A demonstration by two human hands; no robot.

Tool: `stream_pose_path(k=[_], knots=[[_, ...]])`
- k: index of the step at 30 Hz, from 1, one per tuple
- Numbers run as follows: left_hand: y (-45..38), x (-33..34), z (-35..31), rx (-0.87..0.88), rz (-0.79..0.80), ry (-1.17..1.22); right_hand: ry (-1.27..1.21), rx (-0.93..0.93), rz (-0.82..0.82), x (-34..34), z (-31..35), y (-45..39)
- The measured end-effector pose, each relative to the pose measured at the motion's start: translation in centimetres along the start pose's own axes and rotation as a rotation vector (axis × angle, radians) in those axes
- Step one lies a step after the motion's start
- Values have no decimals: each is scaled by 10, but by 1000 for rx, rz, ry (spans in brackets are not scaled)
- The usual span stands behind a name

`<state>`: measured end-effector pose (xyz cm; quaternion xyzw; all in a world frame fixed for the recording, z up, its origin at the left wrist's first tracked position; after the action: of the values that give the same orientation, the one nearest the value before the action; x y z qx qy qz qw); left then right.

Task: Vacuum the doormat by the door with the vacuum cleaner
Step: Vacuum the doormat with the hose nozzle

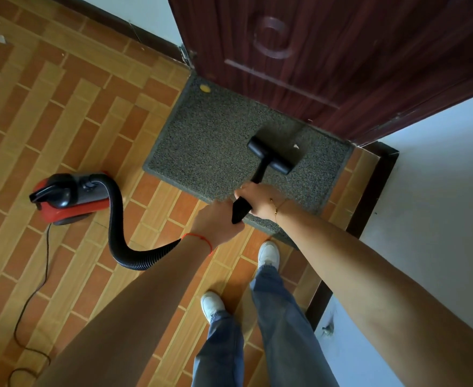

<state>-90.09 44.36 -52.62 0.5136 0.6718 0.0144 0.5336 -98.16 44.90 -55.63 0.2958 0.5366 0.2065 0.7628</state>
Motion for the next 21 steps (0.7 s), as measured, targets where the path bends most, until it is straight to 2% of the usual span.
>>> stream_pose_path(k=[12, 21], knots=[[120, 50, 72, 18, 54, -64, -44, -4, -13, 89, 117, 36], [191, 74, 111, 10, 80, -99, 0, -79, -34, 138, 190, 52]])
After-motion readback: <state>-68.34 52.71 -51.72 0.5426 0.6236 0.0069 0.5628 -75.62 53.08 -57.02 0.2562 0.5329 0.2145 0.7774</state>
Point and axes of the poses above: each hand's wrist, its own y-axis away from the middle knuckle, its own x-axis out of the palm, z = x × y, the point moved 9 cm from there along -y, towards the middle knuckle, and after that the axes turned 12 degrees about x, right-handed, at the moved point
